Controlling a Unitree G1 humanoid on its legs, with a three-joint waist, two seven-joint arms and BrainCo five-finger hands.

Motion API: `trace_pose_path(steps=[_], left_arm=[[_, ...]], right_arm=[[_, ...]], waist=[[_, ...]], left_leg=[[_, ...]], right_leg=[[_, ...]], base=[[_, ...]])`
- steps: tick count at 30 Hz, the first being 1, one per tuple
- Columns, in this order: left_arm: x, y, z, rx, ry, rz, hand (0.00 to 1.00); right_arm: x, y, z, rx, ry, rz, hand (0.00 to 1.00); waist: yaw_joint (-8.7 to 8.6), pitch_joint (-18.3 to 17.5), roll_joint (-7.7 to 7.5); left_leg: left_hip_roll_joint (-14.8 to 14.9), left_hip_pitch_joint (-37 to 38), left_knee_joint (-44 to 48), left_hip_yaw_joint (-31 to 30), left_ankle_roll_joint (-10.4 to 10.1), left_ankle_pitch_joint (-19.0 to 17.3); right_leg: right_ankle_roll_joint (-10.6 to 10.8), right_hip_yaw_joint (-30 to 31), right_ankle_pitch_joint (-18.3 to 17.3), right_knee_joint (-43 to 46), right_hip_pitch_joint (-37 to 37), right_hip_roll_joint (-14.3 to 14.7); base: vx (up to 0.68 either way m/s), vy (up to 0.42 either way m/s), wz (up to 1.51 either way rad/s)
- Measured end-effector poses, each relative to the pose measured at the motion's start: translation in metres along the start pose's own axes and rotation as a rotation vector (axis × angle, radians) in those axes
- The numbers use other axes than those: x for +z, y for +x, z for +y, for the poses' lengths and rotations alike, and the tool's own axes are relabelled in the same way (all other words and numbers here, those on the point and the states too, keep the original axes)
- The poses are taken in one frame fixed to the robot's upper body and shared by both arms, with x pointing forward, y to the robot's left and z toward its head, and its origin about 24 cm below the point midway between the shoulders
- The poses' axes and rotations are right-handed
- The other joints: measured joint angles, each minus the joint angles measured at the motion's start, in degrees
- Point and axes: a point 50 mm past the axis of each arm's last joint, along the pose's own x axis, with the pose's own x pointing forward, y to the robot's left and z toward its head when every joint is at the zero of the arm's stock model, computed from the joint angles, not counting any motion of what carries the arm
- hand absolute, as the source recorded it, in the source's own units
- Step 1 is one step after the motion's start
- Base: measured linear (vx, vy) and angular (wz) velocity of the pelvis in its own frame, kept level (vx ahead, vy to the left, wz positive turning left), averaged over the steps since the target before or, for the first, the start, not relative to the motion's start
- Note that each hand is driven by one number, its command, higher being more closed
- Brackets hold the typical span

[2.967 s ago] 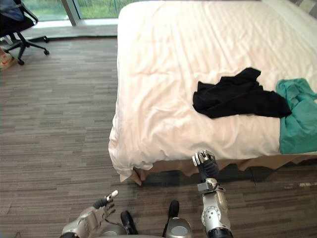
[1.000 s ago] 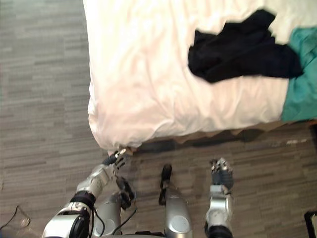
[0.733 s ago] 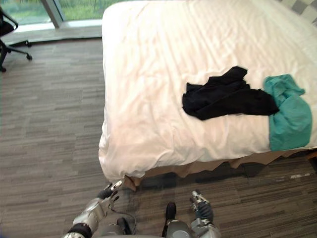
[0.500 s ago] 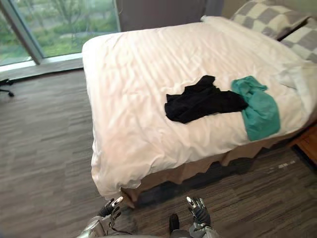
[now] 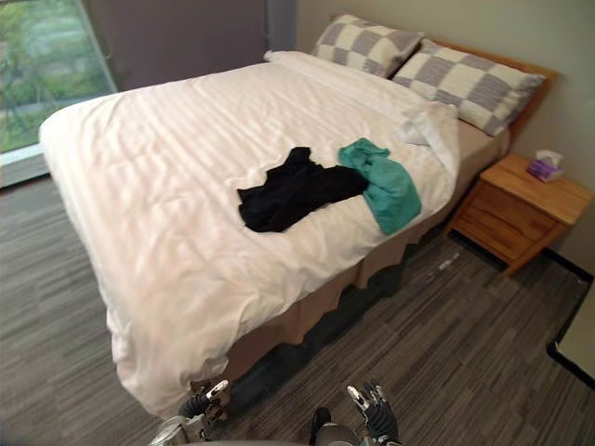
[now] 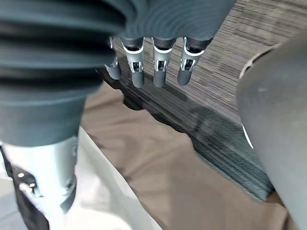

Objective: Tidy the bed and pick cloth on bed and put in laundry

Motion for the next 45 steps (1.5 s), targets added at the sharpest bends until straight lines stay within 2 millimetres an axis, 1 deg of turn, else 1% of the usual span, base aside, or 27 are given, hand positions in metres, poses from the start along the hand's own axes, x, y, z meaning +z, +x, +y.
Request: trace_pose_path(steps=[1, 2, 4, 6, 7, 8, 9, 10, 11, 12, 15, 17, 18, 19, 21, 22, 23, 25, 26, 27, 28, 29, 30, 32, 34, 35, 45], left_arm=[[-0.001, 0.000, -0.001, -0.002, -0.003, 0.001, 0.00], [-0.003, 0.000, -0.003, -0.003, -0.006, 0.006, 0.00], [-0.002, 0.000, -0.001, 0.007, 0.004, 0.005, 0.00], [0.003, 0.000, 0.006, 0.041, 0.017, -0.003, 0.00], [0.004, 0.000, 0.008, 0.049, 0.023, -0.002, 0.00], [0.002, -0.001, 0.009, 0.050, 0.045, 0.009, 0.00], [0.006, 0.000, 0.010, 0.049, 0.070, 0.006, 0.00], [0.008, 0.000, 0.013, 0.054, 0.077, 0.001, 0.00], [0.007, -0.001, 0.017, 0.065, 0.083, 0.007, 0.00], [0.004, -0.003, 0.020, 0.075, 0.092, 0.014, 0.00], [0.003, -0.003, 0.018, 0.084, 0.105, 0.018, 0.00], [0.002, -0.001, 0.012, 0.074, 0.095, 0.013, 0.00], [0.002, -0.001, 0.011, 0.075, 0.094, 0.008, 0.00], [0.006, -0.001, 0.012, 0.087, 0.085, -0.022, 0.00], [0.009, -0.001, 0.010, 0.083, 0.077, -0.045, 0.00], [0.010, -0.001, 0.009, 0.080, 0.077, -0.056, 0.00], [0.015, -0.001, 0.009, 0.075, 0.080, -0.081, 0.00], [0.016, -0.002, 0.009, 0.076, 0.069, -0.100, 0.00], [0.016, -0.002, 0.010, 0.079, 0.061, -0.107, 0.00], [0.010, -0.002, 0.006, 0.069, 0.053, -0.098, 0.00], [0.011, -0.003, 0.009, 0.078, 0.047, -0.096, 0.00], [0.013, -0.003, 0.011, 0.084, 0.041, -0.102, 0.00], [0.012, -0.003, 0.012, 0.088, 0.035, -0.100, 0.00], [0.006, -0.003, 0.013, 0.090, 0.033, -0.079, 0.00], [0.006, -0.002, 0.006, 0.074, 0.027, -0.078, 0.00], [0.002, 0.000, 0.002, 0.091, 0.015, -0.037, 0.00], [0.002, -0.001, 0.004, 0.114, 0.031, -0.053, 0.00]], right_arm=[[0.002, 0.001, 0.001, 0.004, -0.007, -0.004, 0.00], [0.005, 0.004, 0.002, 0.016, -0.031, -0.009, 0.00], [0.005, 0.006, 0.005, 0.026, -0.042, 0.000, 0.00], [0.003, 0.008, 0.008, 0.046, -0.054, 0.019, 0.00], [0.002, 0.008, 0.009, 0.047, -0.056, 0.025, 0.00], [0.003, 0.010, 0.009, 0.053, -0.065, 0.035, 0.00], [0.006, 0.013, 0.010, 0.060, -0.074, 0.033, 0.00], [0.002, 0.010, 0.009, 0.058, -0.079, 0.049, 0.00], [-0.001, 0.009, 0.008, 0.058, -0.091, 0.072, 0.00], [0.000, 0.010, 0.009, 0.071, -0.109, 0.078, 0.00], [0.003, 0.012, 0.009, 0.082, -0.129, 0.075, 0.00], [0.011, 0.015, 0.005, 0.077, -0.144, 0.061, 0.00], [0.011, 0.016, 0.005, 0.075, -0.145, 0.061, 0.00], [0.010, 0.016, 0.006, 0.071, -0.145, 0.067, 0.00], [0.010, 0.017, 0.008, 0.075, -0.153, 0.071, 0.00], [0.009, 0.017, 0.009, 0.082, -0.161, 0.075, 0.00], [0.007, 0.017, 0.010, 0.088, -0.168, 0.087, 0.00], [0.005, 0.017, 0.012, 0.100, -0.182, 0.098, 0.00], [0.007, 0.018, 0.014, 0.116, -0.210, 0.099, 0.00], [0.014, 0.021, 0.010, 0.115, -0.233, 0.084, 0.00], [0.015, 0.022, 0.010, 0.110, -0.240, 0.089, 0.00], [0.014, 0.022, 0.011, 0.100, -0.233, 0.084, 0.00], [0.011, 0.021, 0.014, 0.102, -0.237, 0.094, 0.00], [0.008, 0.019, 0.011, 0.096, -0.245, 0.107, 0.00], [0.007, 0.019, 0.010, 0.097, -0.252, 0.124, 0.00], [-0.001, 0.021, 0.015, 0.105, -0.301, 0.204, 0.00], [-0.001, 0.019, 0.012, 0.082, -0.259, 0.193, 0.00]], waist=[[-0.05, 0.1, 0.35], [-0.16, 0.3, 0.98], [-0.21, 0.6, 0.32], [-0.17, 0.8, -0.79], [-0.19, 0.7, -0.89], [0.14, 0.8, -0.13], [-0.43, 0.9, -1.55], [-0.44, 1.2, -2.29], [0.01, 0.8, -1.36], [-0.14, 0.5, -1.09], [-0.23, 0.7, -1.08], [-0.24, 2.1, 0.63], [-0.25, 2.3, 0.70], [-0.15, 2.6, 0.22], [-0.14, 2.7, 0.06], [-0.01, 3.0, -0.32], [0.81, 3.2, -0.61], [1.51, 3.1, -0.53], [1.53, 3.0, -0.36], [1.78, 2.7, 2.88], [2.19, 2.6, 2.47], [1.64, 2.7, 1.95], [1.80, 2.7, 1.88], [1.55, 1.6, 1.79], [1.53, 1.2, 2.08], [1.44, 0.3, 0.88], [1.74, 0.9, 0.97]], left_leg=[[0.3, 0.3, -0.1, 0.5, 0.0, 0.1], [0.5, 1.1, -1.6, 1.6, 0.9, 0.6], [0.6, 2.1, -2.2, 2.1, 1.3, 0.9], [0.8, 2.9, -2.6, 2.2, 2.6, 1.7], [0.8, 2.9, -2.6, 2.3, 3.3, 2.1], [1.5, 2.6, -2.8, 2.5, 4.4, 2.9], [1.4, 3.0, -2.0, 1.7, 3.5, 2.5], [0.7, 3.4, -1.7, 2.0, 3.2, 2.3], [0.9, 4.5, -1.7, 2.1, 2.5, 2.5], [0.9, 4.7, -1.2, 2.2, 1.2, 3.7], [0.9, 3.7, 2.4, 1.9, 1.0, 4.9], [2.9, 3.2, 9.1, 1.1, 0.1, 5.5], [3.5, 2.4, 11.7, -0.1, 0.1, 6.1], [4.8, -1.3, 19.9, -5.2, 0.6, 6.1], [3.7, -3.6, 22.4, -8.8, 1.0, 1.9], [2.1, -4.8, 22.1, -11.5, 0.6, -1.1], [-1.1, -5.7, 18.4, -15.6, 0.2, -4.6], [-3.9, -5.9, 12.9, -19.1, 0.6, -5.9], [-5.6, -6.4, 7.0, -21.5, 2.1, -6.3], [-3.8, -7.3, 1.1, -22.5, 3.4, -6.6], [-3.3, -7.1, 1.2, -20.3, 3.2, -6.6], [-3.1, -5.7, 0.0, -19.6, 2.8, -6.3], [-3.2, -3.4, -1.9, -18.9, 2.2, -5.8], [-3.3, -2.4, -4.3, -19.4, 1.2, -4.1], [-4.2, -2.5, -5.9, -20.1, 1.2, -2.0], [-6.0, -1.4, -6.9, -20.1, 1.6, -1.8], [-5.8, -2.6, -6.9, -21.5, 1.6, -1.8]], right_leg=[[-0.4, -1.1, -1.3, 0.1, -0.3, 0.1], [0.4, -5.1, -3.5, 0.3, -0.4, -0.2], [0.3, -6.7, -3.6, 0.2, -0.4, 0.0], [0.3, -6.5, -3.6, -2.4, -0.2, 1.6], [0.3, -6.5, -3.6, -3.8, 0.1, 2.1], [0.8, -6.7, -3.8, -6.0, 0.5, 3.1], [-1.1, -6.8, -3.0, -2.7, -0.6, 2.7], [-1.3, -5.8, -0.2, -4.0, -0.2, 2.9], [-2.3, -4.4, 2.4, -6.9, 0.9, 4.5], [-2.3, -3.9, 2.4, -9.5, 1.8, 5.0], [-2.2, -3.8, 3.5, -11.8, 2.0, 5.2], [-2.4, -2.2, 3.9, -12.3, 3.4, 6.5], [-2.4, -1.9, 3.9, -12.3, 3.8, 6.7], [-2.6, -0.6, 3.7, -12.3, 4.5, 6.9], [-2.6, 1.2, 3.7, -12.4, 4.8, 7.0], [-2.6, 2.8, 3.7, -12.5, 5.0, 7.0], [-2.6, 4.8, 3.7, -12.6, 5.6, 7.1], [-2.6, 6.5, 3.7, -12.6, 5.6, 7.8], [-2.3, 7.7, 3.5, -12.6, 5.2, 8.9], [-1.7, 7.3, 2.7, -11.5, 4.3, 11.2], [-4.0, 6.5, 1.8, -7.8, 3.0, 11.1], [-6.8, 5.5, -1.7, 1.2, 1.8, 9.7], [-3.8, 5.2, -4.3, 1.3, 3.4, 8.9], [-3.3, 5.5, -2.1, -3.8, 6.0, 9.6], [-3.8, 5.9, -0.4, -6.5, 6.5, 9.5], [-1.4, 4.1, 2.3, -12.8, 9.7, 6.8], [-1.4, 1.9, 1.8, -12.7, 9.2, 6.5]], base=[[0.00, -0.066, -0.76], [0.00, -0.030, -0.80], [-0.01, -0.033, -0.73], [-0.02, -0.063, -0.86], [-0.02, -0.054, -0.94], [0.01, -0.077, -0.84], [0.02, -0.045, -0.84], [0.01, -0.033, -0.93], [0.03, 0.020, -1.08], [0.02, -0.002, -1.11], [0.04, 0.025, -0.80], [0.09, 0.034, -0.68], [0.15, 0.027, -0.62], [0.12, 0.019, -0.43], [0.08, 0.036, -0.31], [0.04, 0.068, -0.48], [0.02, 0.072, -0.57], [-0.04, 0.079, -0.73], [-0.11, 0.105, -0.90], [-0.08, 0.088, -0.91], [0.02, 0.078, -0.72], [0.18, 0.059, -0.57], [0.21, 0.065, -0.34], [0.21, 0.070, -0.01], [0.14, 0.068, 0.07], [0.00, 0.000, 0.00], [0.01, 0.007, 0.08]])
